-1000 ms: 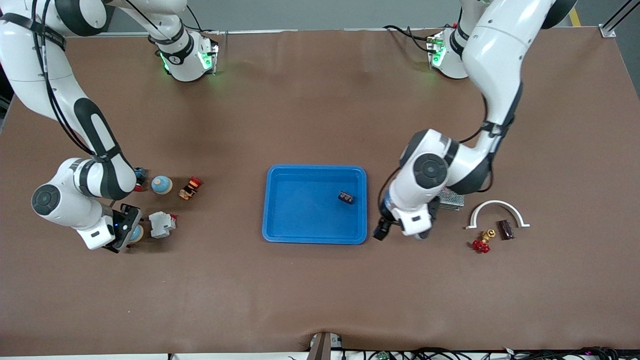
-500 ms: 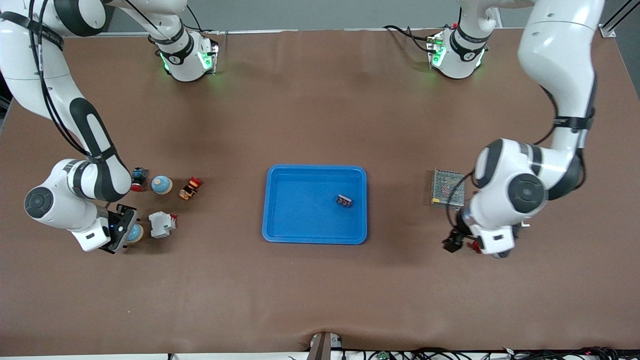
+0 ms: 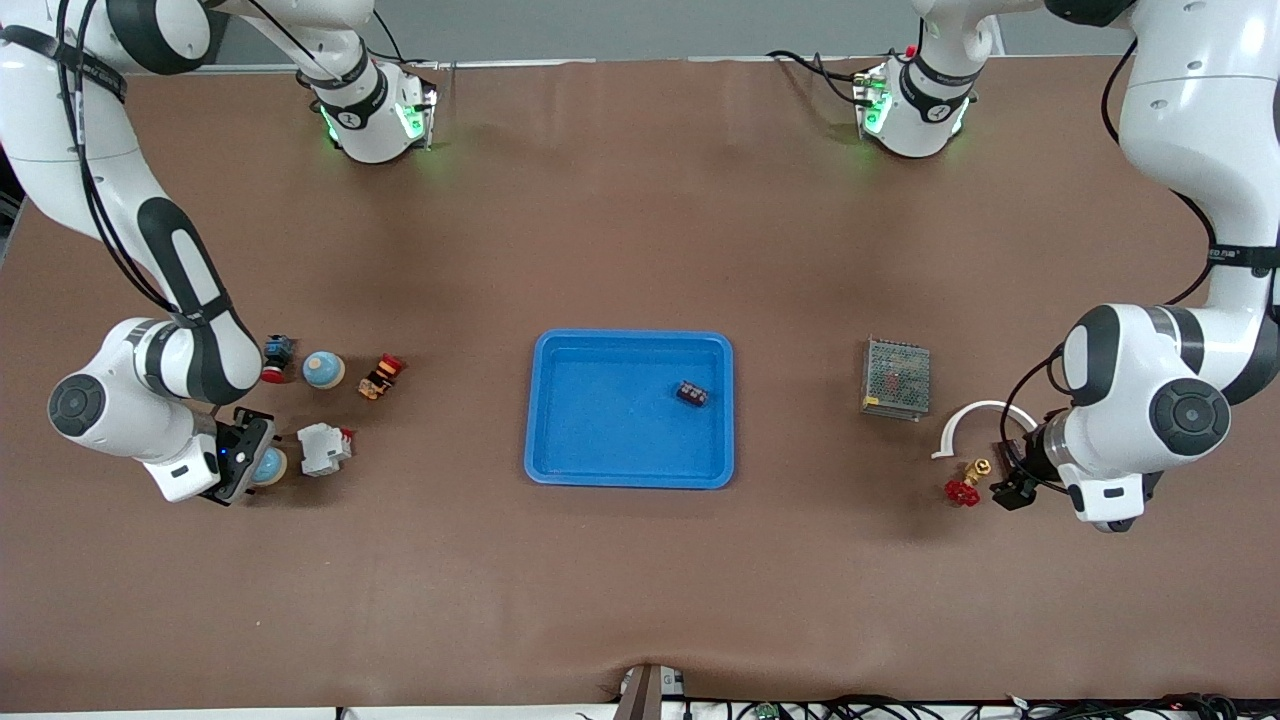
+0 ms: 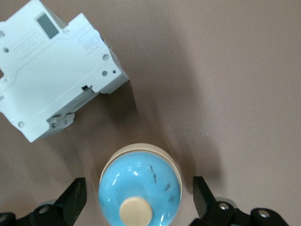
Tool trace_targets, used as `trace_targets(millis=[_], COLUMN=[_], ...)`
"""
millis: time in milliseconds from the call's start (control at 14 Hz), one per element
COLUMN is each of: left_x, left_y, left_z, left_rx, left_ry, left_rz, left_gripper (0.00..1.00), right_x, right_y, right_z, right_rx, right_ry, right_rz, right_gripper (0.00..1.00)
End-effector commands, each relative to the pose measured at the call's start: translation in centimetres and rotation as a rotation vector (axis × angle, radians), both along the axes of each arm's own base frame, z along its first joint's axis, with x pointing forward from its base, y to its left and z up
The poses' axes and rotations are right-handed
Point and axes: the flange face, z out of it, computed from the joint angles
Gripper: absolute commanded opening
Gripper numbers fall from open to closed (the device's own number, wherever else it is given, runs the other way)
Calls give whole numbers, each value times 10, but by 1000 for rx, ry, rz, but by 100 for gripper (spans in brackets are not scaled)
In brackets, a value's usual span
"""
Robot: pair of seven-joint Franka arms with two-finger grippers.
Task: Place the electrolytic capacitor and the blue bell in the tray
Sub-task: 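Grasp the tall capacitor with the left gripper while the right gripper grasps the bell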
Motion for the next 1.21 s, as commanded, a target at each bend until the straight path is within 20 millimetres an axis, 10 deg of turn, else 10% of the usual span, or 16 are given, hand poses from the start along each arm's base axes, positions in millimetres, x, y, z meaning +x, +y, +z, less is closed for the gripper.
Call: trace_targets(millis=[0, 214, 643, 1143], left_x=[0, -4, -7, -13], left_y=[41, 59, 47, 46], left_z=[-21, -47, -75, -99], left_rx=[21, 8, -3, -4], left_ry=[-2, 19, 56, 95], left_rz=[-59, -90, -127, -171], left_gripper=[100, 100, 89, 56], right_x=[0, 0, 0, 18], right_y=[-1, 0, 1, 20], right_z=[-3, -3, -3, 49], right_rx=[25, 29, 34, 119], right_ry=[2, 2, 6, 161], right_rz=[1, -4, -17, -196], right_gripper=[100, 100, 37, 33])
